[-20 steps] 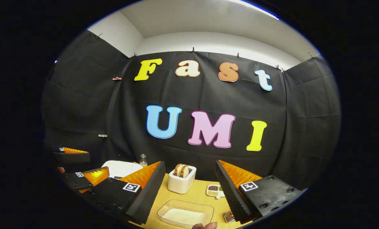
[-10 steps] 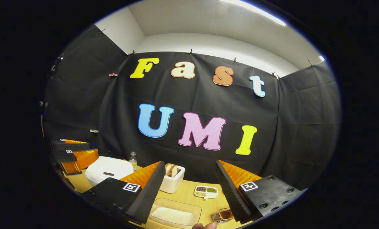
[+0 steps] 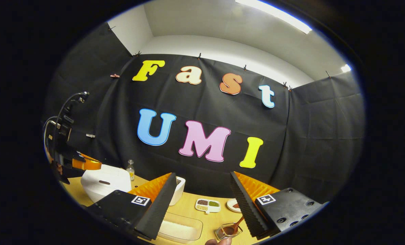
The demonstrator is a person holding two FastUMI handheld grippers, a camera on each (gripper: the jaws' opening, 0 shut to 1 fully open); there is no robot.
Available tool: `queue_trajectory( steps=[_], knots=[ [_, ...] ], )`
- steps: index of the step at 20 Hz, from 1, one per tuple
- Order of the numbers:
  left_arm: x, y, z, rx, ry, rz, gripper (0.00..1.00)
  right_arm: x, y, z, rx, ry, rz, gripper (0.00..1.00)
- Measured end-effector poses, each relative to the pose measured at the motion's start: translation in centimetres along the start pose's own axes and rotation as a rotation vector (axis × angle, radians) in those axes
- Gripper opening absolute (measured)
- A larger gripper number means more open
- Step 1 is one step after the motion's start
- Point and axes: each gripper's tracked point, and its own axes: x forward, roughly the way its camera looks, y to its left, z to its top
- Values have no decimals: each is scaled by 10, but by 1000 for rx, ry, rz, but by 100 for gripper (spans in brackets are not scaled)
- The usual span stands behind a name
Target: Close the left gripper, press the button to open the rice cooker; take a wooden spoon from the chopstick holder with the right hand, scoop a spoonful of rice and pour it into the rice cooker, then put the wooden spoon back into the chopstick holder.
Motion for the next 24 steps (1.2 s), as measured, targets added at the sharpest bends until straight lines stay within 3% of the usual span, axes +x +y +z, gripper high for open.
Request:
queue_trajectory(
  steps=[8,20,24],
  knots=[
    [47,24,-41,-63,233,-126,8,-3,-17,-21,2,47,-78,98],
    [72,29,-72,-100,346,-139,8,-7,-36,-33,14,75,-151,98],
    [68,31,-75,-64,383,-145,8,-7,-37,-36,3,80,-151,98]
  ],
)
